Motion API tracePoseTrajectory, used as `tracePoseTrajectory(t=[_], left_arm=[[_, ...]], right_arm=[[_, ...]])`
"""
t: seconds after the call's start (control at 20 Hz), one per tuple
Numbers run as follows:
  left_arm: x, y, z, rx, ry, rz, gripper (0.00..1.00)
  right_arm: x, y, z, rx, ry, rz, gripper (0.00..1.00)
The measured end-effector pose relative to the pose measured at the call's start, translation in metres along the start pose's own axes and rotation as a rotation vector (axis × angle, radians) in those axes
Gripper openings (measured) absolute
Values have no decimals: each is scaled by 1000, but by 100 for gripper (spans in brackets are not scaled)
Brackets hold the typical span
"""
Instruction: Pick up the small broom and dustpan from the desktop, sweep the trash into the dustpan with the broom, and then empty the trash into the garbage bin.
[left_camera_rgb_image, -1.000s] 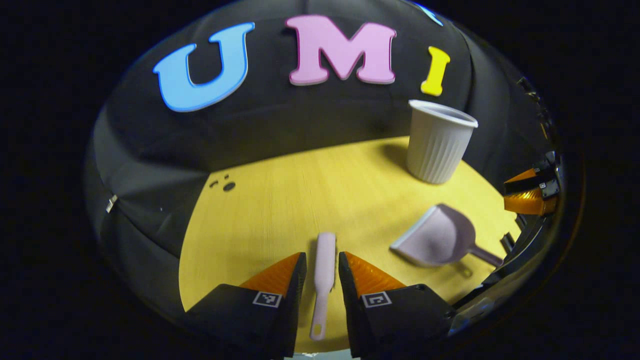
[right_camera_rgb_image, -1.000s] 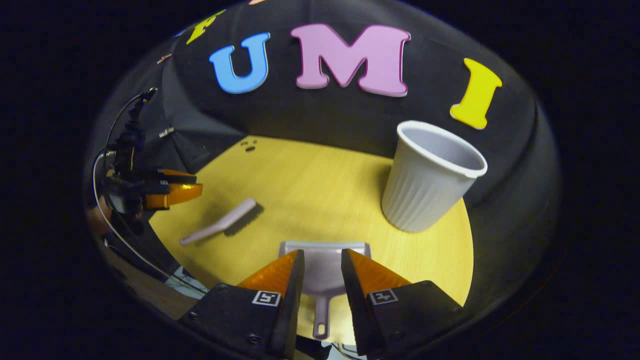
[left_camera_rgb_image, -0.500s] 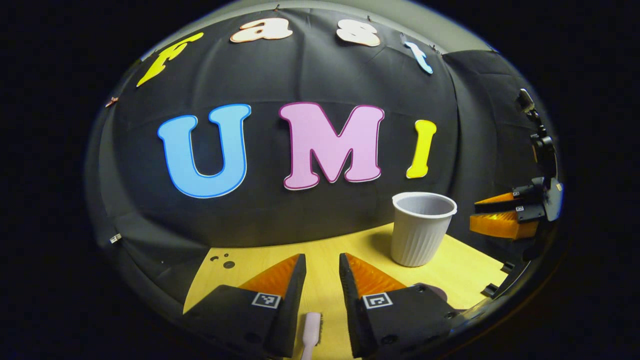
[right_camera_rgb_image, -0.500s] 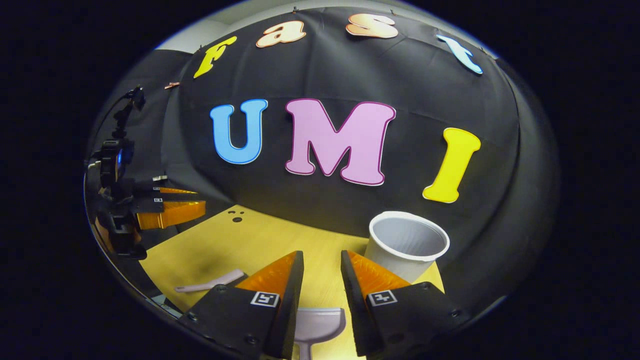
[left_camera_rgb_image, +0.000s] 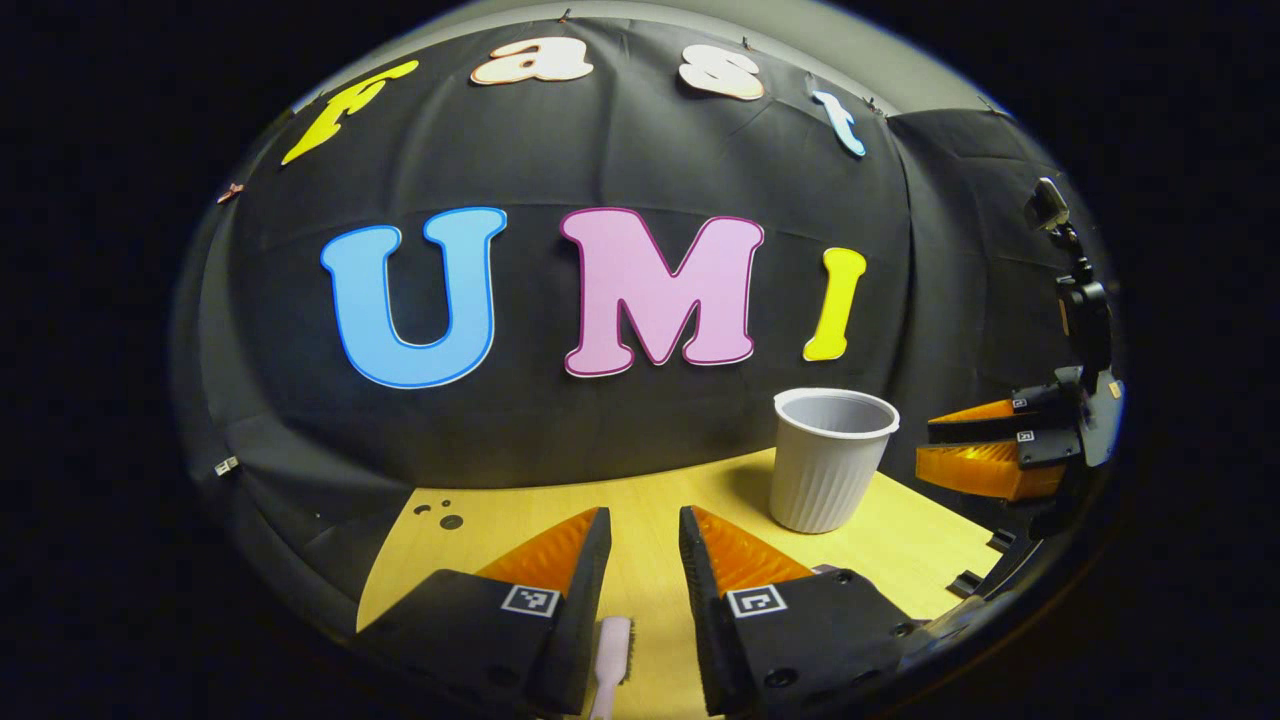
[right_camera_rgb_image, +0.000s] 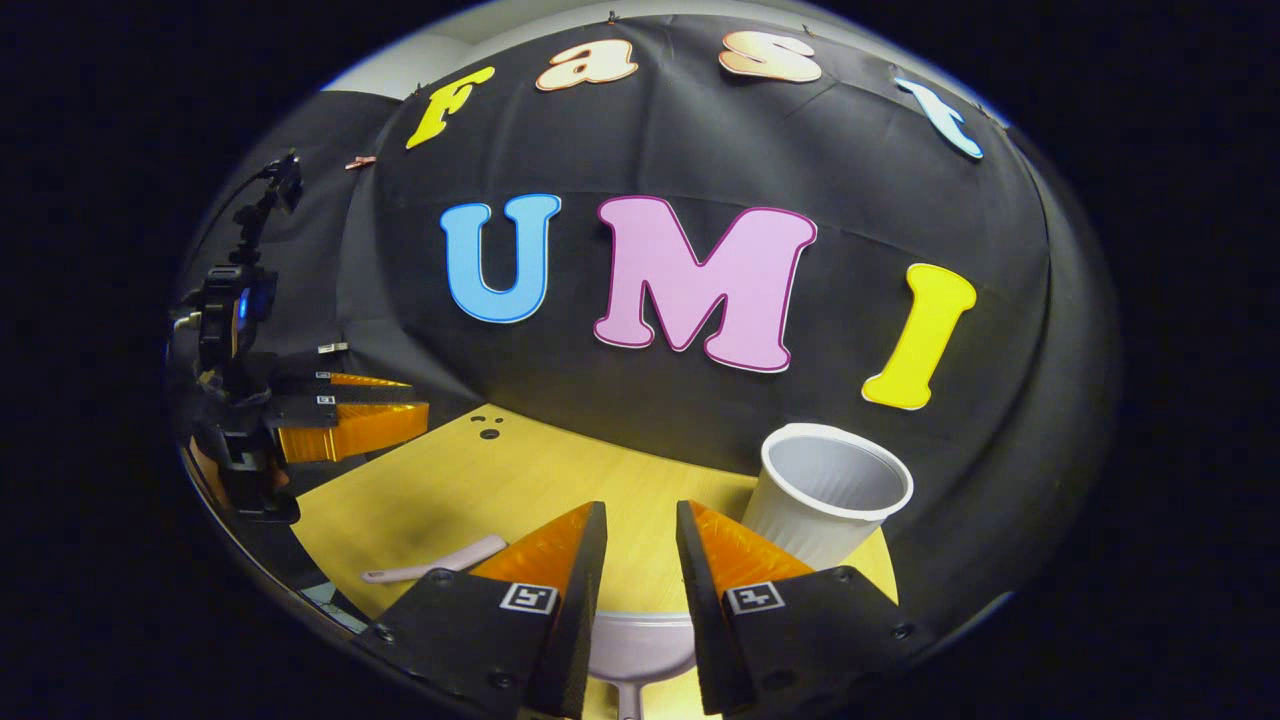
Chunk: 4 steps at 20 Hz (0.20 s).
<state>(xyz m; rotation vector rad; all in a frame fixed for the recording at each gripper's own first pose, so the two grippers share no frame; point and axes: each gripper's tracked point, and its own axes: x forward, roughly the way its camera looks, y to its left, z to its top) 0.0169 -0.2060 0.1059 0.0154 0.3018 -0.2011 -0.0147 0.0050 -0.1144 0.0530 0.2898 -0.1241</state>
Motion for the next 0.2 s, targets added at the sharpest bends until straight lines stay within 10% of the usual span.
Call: tracePoseTrajectory(t=[0.2], left_arm=[[-5, 15, -5, 8, 15, 5, 46]], right_arm=[[-5, 13, 10, 16, -4, 3, 46]])
